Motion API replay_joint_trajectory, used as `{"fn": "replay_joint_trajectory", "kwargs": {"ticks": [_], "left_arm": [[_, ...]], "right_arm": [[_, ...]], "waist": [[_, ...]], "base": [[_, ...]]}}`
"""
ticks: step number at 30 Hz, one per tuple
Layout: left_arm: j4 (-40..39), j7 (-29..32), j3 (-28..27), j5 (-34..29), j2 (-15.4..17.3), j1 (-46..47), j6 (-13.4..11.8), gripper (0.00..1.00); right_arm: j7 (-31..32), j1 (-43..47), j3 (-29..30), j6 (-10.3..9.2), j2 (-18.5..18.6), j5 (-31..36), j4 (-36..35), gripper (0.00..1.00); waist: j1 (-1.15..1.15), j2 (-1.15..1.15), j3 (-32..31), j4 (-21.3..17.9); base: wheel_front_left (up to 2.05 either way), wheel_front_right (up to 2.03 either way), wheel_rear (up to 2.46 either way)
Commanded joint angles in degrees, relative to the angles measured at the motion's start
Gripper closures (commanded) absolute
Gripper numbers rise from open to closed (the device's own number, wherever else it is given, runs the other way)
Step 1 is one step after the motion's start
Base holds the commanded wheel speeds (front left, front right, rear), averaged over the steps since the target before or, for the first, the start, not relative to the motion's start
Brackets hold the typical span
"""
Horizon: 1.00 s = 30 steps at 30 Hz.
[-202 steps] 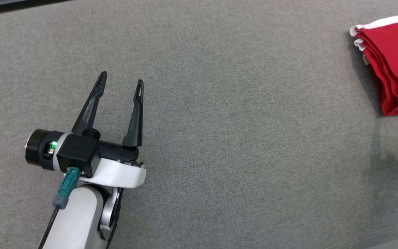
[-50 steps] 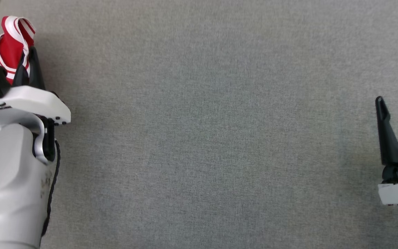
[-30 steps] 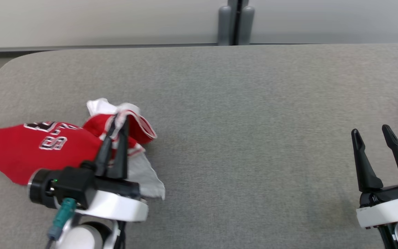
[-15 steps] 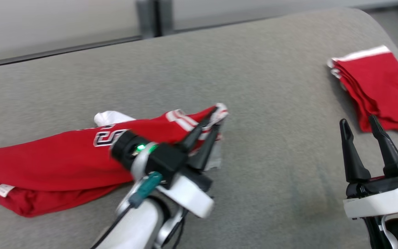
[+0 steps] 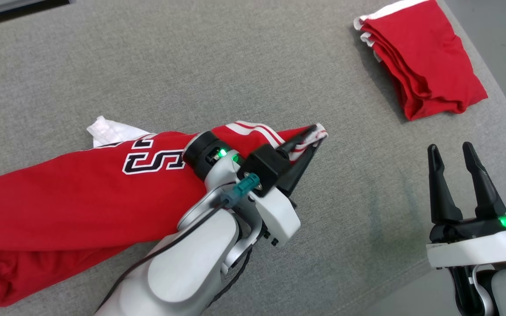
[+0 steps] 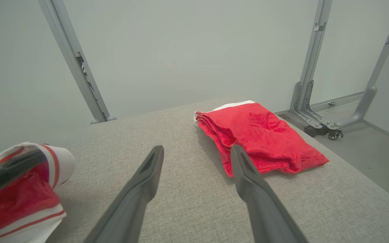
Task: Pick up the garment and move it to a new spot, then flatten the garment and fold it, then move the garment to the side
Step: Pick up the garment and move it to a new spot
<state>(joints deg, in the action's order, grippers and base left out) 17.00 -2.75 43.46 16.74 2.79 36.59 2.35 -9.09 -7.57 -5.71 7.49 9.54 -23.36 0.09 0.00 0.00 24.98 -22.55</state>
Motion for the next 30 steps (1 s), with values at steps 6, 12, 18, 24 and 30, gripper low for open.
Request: {"fn": "replay_joint_trajectory", "kwargs": {"ticks": [6,12,18,24,30], "left_arm": [[4.09,-5.8,2.22,3.82,0.24,4.08,-2.58,0.0],[4.66,-11.16,0.3,6.26,0.23,4.94,-7.02,0.0],[2.25,-12.42,-7.17,6.86,2.14,1.1,-11.19,0.0],[-4.49,-12.38,-17.66,6.02,5.31,-6.89,-13.45,0.0],[-8.88,-12.39,-26.3,5.12,7.91,-15.53,-12.96,0.0]], "right_arm": [[-0.97,-2.08,-0.95,0.0,1.16,-0.43,0.83,0.0],[-0.46,-1.69,-0.7,0.0,2.67,0.45,0.88,0.0],[1.04,-0.41,0.06,0.0,3.54,1.26,-0.23,0.0],[3.01,1.41,0.59,0.0,3.91,1.93,-1.6,0.0],[4.77,3.36,0.96,0.0,3.87,2.52,-2.94,0.0]], "waist": [[0.0,0.0,-0.08,2.61],[0.0,0.0,-2.89,7.57],[0.0,0.0,-6.64,12.45],[0.0,0.0,-9.89,16.47],[0.0,0.0,-12.42,19.66]], "base": [[0.0,0.0,0.0],[0.0,0.0,0.0],[0.0,0.0,0.0],[0.0,0.0,0.0],[0.0,0.0,0.0]]}}
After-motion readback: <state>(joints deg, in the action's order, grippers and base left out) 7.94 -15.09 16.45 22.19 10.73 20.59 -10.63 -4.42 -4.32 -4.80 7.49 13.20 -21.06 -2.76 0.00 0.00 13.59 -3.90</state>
